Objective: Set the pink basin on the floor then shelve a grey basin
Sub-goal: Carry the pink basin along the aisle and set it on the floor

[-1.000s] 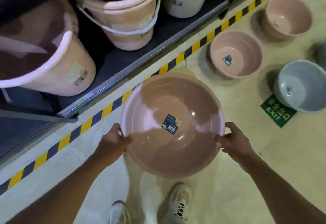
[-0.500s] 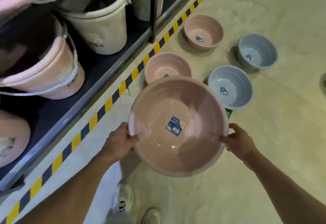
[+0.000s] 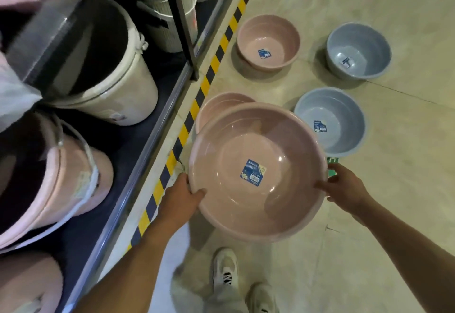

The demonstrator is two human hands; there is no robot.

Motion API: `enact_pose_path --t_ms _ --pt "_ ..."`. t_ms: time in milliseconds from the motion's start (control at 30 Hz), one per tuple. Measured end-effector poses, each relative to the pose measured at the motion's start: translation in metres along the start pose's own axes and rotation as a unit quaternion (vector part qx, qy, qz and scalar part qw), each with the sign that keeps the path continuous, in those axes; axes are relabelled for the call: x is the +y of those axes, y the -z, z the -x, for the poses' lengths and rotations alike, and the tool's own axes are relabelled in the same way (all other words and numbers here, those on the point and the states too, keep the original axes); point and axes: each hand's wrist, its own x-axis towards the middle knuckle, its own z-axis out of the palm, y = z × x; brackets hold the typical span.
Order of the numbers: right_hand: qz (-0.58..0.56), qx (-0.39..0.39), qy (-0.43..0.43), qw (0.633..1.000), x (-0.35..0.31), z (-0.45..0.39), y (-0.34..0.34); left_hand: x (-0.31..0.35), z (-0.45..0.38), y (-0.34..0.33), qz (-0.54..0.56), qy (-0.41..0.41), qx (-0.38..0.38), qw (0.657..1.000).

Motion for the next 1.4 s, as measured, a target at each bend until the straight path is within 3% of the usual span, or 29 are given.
enact_pose_path --t_ms 233,533,900,1400 --pt "-0.019 -0.004 0.0 1.0 -0.049 -0.072 0.004 0.049 -0.076 0.022 -0.046 0.001 0.001 0.999" --pt "-0.011 -0.02 0.015 1.0 -0.08 -0.192 -0.018 0.1 -0.199 0.01 -0.079 0.045 0.057 0.994" --pt "0.033 -0.034 -0.031 0.998 -0.065 -0.264 -0.087 0.066 -0.285 -0.027 -0.096 0.089 0.05 0.99" --pt "0.085 -0.018 -0.034 0.996 -0.057 -0.316 -0.171 0.014 -0.358 -0.051 -0.133 0.066 0.101 0.984"
